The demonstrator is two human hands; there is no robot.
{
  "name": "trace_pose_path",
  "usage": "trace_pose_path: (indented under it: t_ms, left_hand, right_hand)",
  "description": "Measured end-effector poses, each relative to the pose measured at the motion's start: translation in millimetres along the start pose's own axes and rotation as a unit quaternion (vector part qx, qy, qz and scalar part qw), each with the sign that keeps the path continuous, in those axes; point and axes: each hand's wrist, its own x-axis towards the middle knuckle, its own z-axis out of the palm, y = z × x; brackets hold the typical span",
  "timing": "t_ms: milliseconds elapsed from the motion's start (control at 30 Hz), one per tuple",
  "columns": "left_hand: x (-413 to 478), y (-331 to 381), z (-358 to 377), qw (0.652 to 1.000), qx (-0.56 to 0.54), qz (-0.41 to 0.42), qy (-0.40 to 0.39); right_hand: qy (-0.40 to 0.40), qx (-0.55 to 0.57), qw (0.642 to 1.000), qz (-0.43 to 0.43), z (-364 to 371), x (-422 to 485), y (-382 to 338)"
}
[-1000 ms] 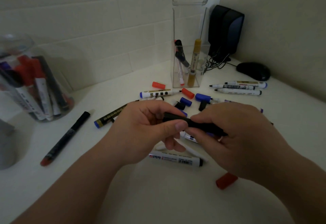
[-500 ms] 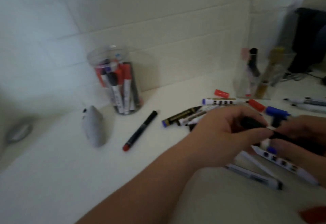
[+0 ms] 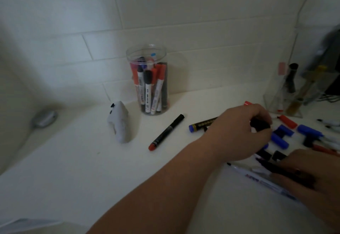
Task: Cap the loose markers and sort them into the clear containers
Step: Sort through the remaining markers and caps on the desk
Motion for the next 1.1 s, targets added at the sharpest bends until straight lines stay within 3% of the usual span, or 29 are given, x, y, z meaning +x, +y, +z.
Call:
trace_pose_path:
  t_ms: [67,133,167,367,633,833,933,1100]
  left_hand:
    - [-1,-1,3,1.0,0.013,0.002,-0.021]
    - [-1,-1,5,0.999,0.018,-0.001,-0.034]
    - [-2,0,6,0.999,0.021,-0.002,-0.038]
    - [-3,2,13,0.996,0.061,-0.001,-0.066]
    - [-4,4,15,0.996,0.065,-0.01,-0.064]
    - [-4,1,15,0.992,0.099,0.001,-0.078]
    - [1,-6,15,0.992,0.112,-0.003,-0.05]
    - [10,-10,3,0.993,0.093,-0.046,0.065]
  right_hand:
    - [0.053,-0.068,0.995,-0.057,-53,-35,-80]
    - [0.001,-0.041,0.999,-0.021,-134,-83,-203]
    - [0.006,-0.044,0.998,-0.032,-153,-100,-232]
    - [0.007,-0.086,0.996,-0.028,-165,-110,-253]
    - [0.105,-0.06,0.99,-0.066,-156,-106,-243]
    - [0.11,-0.034,0.99,-0.08,-166,-112,-253]
    - [0.088,-0.023,0.99,-0.108,-177,-123,-264]
    - [-0.036,-0.102,0.977,-0.186,-178,-134,-275]
